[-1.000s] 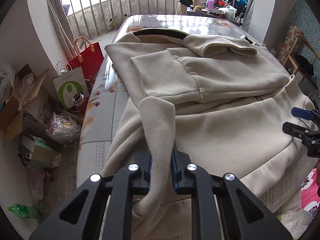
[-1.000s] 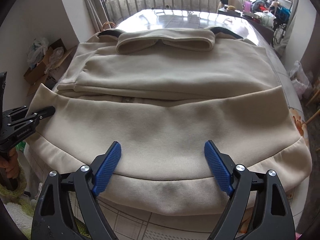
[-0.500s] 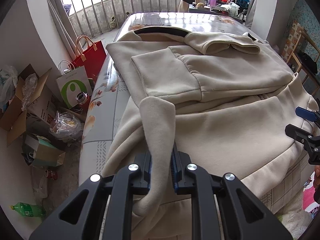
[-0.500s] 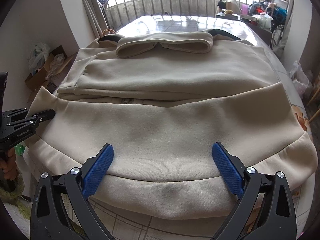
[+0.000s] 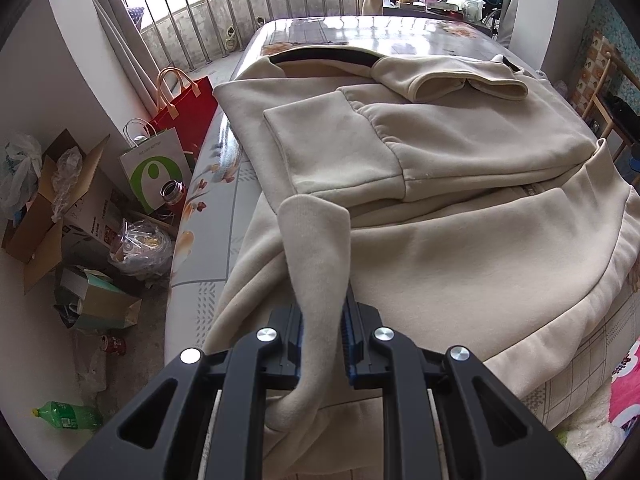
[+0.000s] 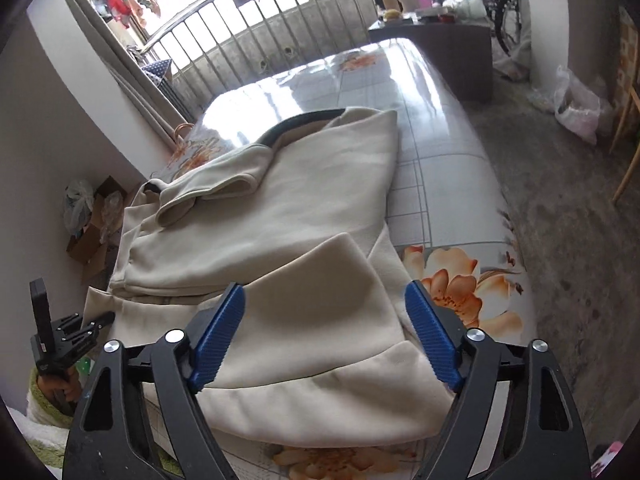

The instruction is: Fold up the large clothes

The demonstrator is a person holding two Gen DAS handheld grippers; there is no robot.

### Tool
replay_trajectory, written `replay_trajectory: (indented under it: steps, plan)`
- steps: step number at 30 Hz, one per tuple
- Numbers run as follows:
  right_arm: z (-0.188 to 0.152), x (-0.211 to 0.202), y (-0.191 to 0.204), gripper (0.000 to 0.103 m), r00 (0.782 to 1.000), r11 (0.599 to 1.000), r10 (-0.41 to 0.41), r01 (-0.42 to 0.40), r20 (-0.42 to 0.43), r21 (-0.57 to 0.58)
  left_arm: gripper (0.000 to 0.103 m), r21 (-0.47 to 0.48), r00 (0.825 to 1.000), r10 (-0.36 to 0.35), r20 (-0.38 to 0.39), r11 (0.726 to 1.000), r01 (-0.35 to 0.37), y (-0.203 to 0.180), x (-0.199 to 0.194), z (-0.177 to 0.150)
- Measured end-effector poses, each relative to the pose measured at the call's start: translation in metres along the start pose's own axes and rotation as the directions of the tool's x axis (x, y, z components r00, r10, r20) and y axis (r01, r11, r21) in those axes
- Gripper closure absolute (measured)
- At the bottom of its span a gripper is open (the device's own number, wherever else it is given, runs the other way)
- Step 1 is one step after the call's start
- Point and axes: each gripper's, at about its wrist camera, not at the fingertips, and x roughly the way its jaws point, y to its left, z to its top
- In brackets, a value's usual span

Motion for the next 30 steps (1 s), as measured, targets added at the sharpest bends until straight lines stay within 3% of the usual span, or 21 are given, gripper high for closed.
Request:
replay_trajectory:
  steps: [6,12,17,23,30]
  plan:
    - [0.016,0.026,0.000,0.039,0.993,0.998,0.027,-0.034,-0.115,-0.061,0.089,-0.042,1.000,-0.011,-0.003,0.999,0.011,0.003,0.001,0.000]
    - [0.008,0.044,-0.002,0.043,0.977,0.996,0.010,-0.029,-0.213,-0.090,0.089,-0.043,1.000,-0.026,-0.003,0.999,0.026,0.005,0.001,0.000]
    - [0.007,0.034,0.005,0.050,0.972,0.992,0.021,-0.049,-0.236,-0.113,0.089,-0.055,0.999,-0.047,-0.011,0.997,0.046,0.009,0.003,0.002]
    - [0.022,0.047,0.006,0.051,0.975,0.993,-0.030,0.004,-0.221,-0.117,0.089,-0.066,0.998,-0.063,-0.011,0.996,0.062,0.010,0.003,0.001]
    - [0.022,0.055,0.018,0.051,0.956,0.980,-0.078,0.022,-0.283,-0.198,0.089,-0.080,0.996,-0.090,-0.015,0.993,0.089,0.014,0.003,0.001]
